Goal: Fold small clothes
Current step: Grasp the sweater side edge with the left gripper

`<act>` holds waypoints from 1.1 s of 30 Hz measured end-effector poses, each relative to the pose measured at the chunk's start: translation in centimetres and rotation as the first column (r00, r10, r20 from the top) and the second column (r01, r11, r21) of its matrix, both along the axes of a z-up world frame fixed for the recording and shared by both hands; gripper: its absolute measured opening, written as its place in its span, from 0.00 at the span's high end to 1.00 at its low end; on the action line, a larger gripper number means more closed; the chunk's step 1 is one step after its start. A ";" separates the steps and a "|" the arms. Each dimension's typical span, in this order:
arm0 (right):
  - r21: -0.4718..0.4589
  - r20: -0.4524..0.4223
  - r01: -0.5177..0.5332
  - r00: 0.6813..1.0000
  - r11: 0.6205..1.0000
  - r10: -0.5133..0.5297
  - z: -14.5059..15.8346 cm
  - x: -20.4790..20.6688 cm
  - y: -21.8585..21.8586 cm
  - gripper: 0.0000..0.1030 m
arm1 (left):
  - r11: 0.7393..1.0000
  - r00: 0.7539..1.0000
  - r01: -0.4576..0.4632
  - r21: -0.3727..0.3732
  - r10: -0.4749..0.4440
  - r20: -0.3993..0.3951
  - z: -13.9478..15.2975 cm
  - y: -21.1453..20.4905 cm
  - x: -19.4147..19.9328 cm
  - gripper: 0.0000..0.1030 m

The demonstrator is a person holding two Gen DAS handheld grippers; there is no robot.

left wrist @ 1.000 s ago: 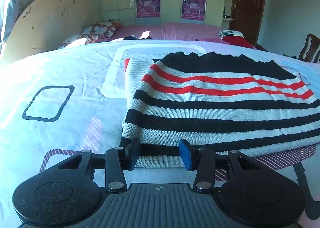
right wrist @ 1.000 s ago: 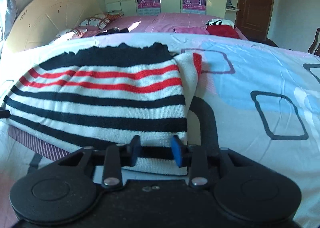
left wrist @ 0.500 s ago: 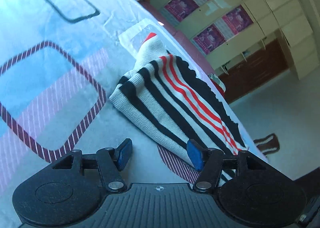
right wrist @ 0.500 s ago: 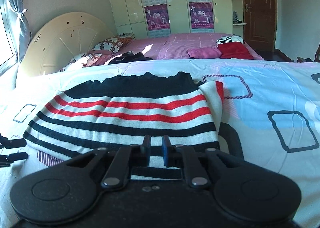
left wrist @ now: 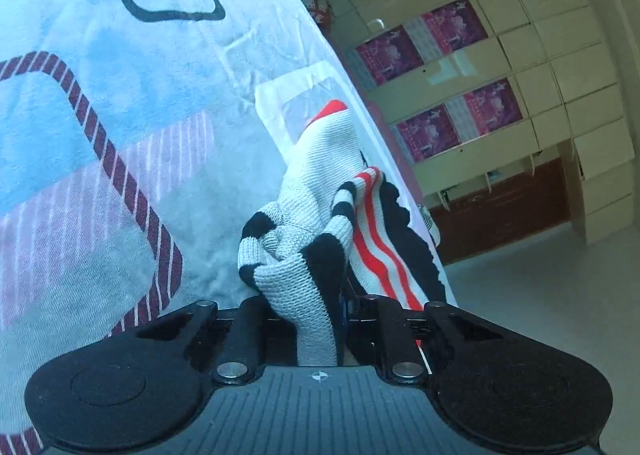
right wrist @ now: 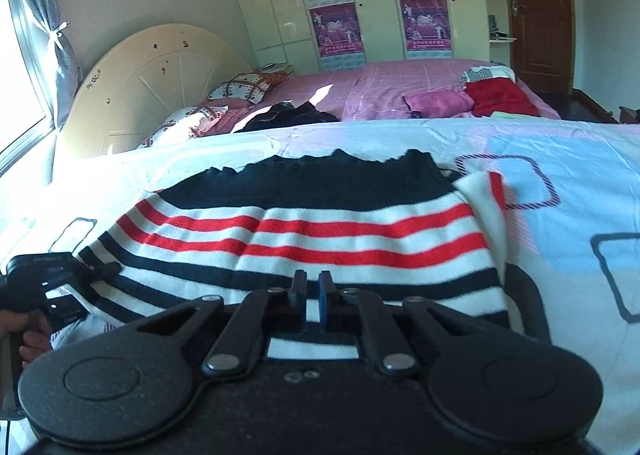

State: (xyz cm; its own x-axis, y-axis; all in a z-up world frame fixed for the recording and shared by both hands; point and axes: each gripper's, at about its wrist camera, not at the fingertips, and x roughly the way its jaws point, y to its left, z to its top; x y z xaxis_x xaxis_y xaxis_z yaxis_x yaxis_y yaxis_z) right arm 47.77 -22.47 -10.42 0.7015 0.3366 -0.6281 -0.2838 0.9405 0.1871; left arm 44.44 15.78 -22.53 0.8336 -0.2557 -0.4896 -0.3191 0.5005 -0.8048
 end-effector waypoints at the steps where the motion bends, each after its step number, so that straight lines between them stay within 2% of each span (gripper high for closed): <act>1: -0.003 0.001 -0.024 1.000 1.000 0.024 -0.1 0.8 1.2 0.95 | 1.000 1.000 0.005 0.007 -0.005 0.012 -0.1 0.0 0.0 0.85; 4: -0.011 -0.002 -0.069 0.998 0.998 0.069 -0.4 2.9 3.7 0.95 | 1.000 0.999 0.014 0.017 -0.015 0.039 -0.3 -0.1 -0.1 0.85; 7: -0.021 -0.023 -0.096 0.995 0.995 0.096 -1.3 5.0 5.5 0.96 | 1.000 0.999 0.007 -0.018 -0.006 0.049 -0.6 0.1 -0.1 0.84; 13: -0.062 -0.080 -0.118 0.990 0.991 0.113 -3.6 7.6 7.0 0.97 | 1.000 0.999 0.008 -0.014 -0.008 0.041 -0.7 0.5 0.5 0.83; 15: -0.075 -0.094 -0.119 0.989 0.990 0.112 -4.4 7.8 7.0 1.00 | 1.000 0.999 0.006 -0.014 -0.005 0.042 -0.9 0.8 0.0 0.83; 21: -0.073 -0.071 -0.108 0.992 0.992 0.103 -5.1 7.5 7.0 1.00 | 1.000 0.999 0.012 0.015 -0.012 0.053 -0.8 0.6 -0.1 0.83; 24: -0.074 -0.061 -0.104 0.993 0.992 0.100 -5.2 7.4 7.0 1.00 | 0.998 0.998 0.028 0.065 -0.031 0.049 -0.3 0.4 -0.1 0.84; 27: -0.078 -0.072 -0.105 0.992 0.991 0.099 -5.0 7.5 7.0 1.00 | 0.994 0.998 0.040 0.101 -0.044 0.039 0.2 0.3 0.1 0.84; 28: -0.080 -0.081 -0.107 0.992 0.991 0.100 -4.4 7.4 7.1 0.97 | 0.994 0.998 0.041 0.101 -0.045 0.036 0.2 0.4 0.1 0.84; 30: -0.059 -0.043 -0.128 0.991 0.990 0.126 -3.3 6.6 7.2 0.97 | 0.993 0.998 0.045 0.110 -0.050 0.036 0.3 0.4 0.1 0.84; 33: -0.098 -0.098 -0.123 0.989 0.987 0.114 -4.6 6.7 7.5 1.00 | 0.993 0.998 0.039 0.115 -0.044 0.038 0.4 0.4 0.1 0.84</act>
